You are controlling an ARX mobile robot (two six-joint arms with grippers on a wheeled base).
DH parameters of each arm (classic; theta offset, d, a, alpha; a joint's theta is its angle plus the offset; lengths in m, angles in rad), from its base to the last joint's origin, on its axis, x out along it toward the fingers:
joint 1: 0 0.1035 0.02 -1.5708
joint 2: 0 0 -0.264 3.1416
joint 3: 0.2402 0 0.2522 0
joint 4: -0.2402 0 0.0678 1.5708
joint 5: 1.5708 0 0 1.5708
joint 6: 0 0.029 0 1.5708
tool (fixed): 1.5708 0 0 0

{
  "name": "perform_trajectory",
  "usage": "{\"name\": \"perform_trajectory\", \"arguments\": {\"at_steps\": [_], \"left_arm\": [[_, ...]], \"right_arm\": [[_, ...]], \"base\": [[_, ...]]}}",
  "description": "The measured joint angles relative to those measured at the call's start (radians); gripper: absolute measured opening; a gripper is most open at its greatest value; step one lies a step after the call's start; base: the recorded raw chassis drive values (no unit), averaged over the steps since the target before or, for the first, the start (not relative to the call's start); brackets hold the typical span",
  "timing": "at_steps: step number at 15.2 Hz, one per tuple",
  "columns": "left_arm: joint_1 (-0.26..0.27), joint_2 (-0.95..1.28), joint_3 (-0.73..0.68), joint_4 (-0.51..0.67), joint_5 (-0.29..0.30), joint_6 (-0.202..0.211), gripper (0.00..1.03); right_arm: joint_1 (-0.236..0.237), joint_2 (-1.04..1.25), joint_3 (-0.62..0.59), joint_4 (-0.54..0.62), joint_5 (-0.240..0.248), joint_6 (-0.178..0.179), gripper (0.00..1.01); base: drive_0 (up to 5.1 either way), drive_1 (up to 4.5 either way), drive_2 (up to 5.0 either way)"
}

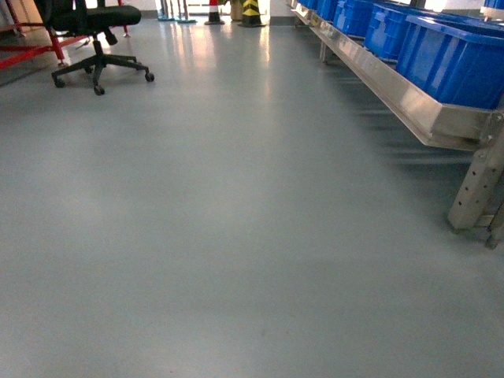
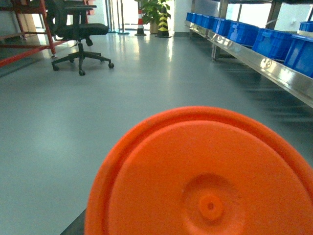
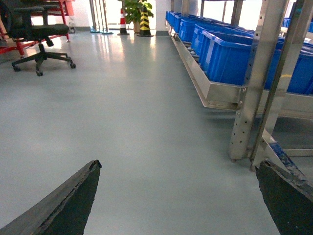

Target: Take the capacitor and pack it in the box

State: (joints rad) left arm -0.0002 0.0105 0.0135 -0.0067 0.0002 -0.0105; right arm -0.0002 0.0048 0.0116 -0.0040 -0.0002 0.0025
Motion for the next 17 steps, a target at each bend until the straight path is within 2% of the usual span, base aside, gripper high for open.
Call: {"name": "perform_trajectory", "arguments": {"at_steps": [17], "left_arm": [[0.0, 0.0, 0.0, 0.0, 0.0, 0.0, 0.43]], "right_arm": [[0.0, 0.0, 0.0, -0.002, 0.0, 0.0, 0.98]], "base": [[-5.0, 2.47, 2.5]]}}
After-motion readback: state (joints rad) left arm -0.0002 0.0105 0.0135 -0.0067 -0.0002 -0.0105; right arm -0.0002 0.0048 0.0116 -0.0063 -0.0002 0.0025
